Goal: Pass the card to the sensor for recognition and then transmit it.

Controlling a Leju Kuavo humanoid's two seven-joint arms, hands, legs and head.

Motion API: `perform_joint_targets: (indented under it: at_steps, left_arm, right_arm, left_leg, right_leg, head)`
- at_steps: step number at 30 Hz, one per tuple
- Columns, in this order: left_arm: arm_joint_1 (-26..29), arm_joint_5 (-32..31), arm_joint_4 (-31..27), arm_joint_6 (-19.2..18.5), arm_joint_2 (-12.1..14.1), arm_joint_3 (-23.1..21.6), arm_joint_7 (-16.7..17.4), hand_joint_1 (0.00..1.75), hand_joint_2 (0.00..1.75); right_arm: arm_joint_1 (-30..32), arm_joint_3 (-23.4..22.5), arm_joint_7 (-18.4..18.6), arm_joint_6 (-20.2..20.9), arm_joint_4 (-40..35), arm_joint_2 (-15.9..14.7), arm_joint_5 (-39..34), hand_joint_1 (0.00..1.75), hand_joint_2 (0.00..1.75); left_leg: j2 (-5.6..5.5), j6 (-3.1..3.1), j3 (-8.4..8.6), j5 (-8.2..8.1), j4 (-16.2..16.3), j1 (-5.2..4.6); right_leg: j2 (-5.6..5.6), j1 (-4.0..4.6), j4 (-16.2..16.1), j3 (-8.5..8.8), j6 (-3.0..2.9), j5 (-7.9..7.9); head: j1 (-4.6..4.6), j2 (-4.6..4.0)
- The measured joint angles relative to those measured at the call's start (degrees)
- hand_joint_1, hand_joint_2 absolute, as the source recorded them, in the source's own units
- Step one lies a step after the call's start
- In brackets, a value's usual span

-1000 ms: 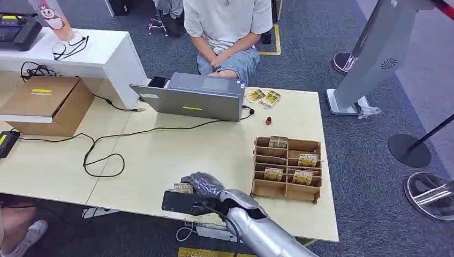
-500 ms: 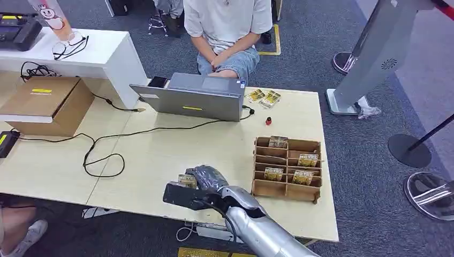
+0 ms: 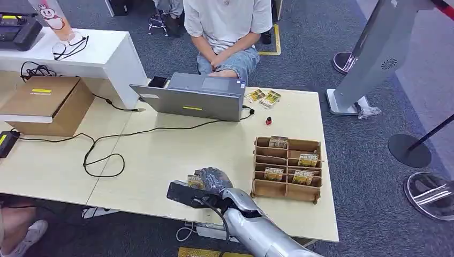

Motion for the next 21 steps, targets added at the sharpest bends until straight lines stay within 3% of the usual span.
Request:
perform_joint_targets:
  at_steps: [21]
  left_arm:
    - [0.0, 0.44, -0.04, 0.26, -0.22, -0.5, 0.39, 0.0, 0.0]
  right_arm:
    - [-1.16, 0.0, 0.79, -5.4, 4.11, 0.46, 3.74, 1.75, 1.75]
  left_leg:
    - [0.0, 0.0, 0.01, 0.0, 0.0, 0.0]
  right_leg:
    - [0.0, 0.0, 0.0, 0.01, 0.0, 0.0]
  head:
    - [0.0, 0.0]
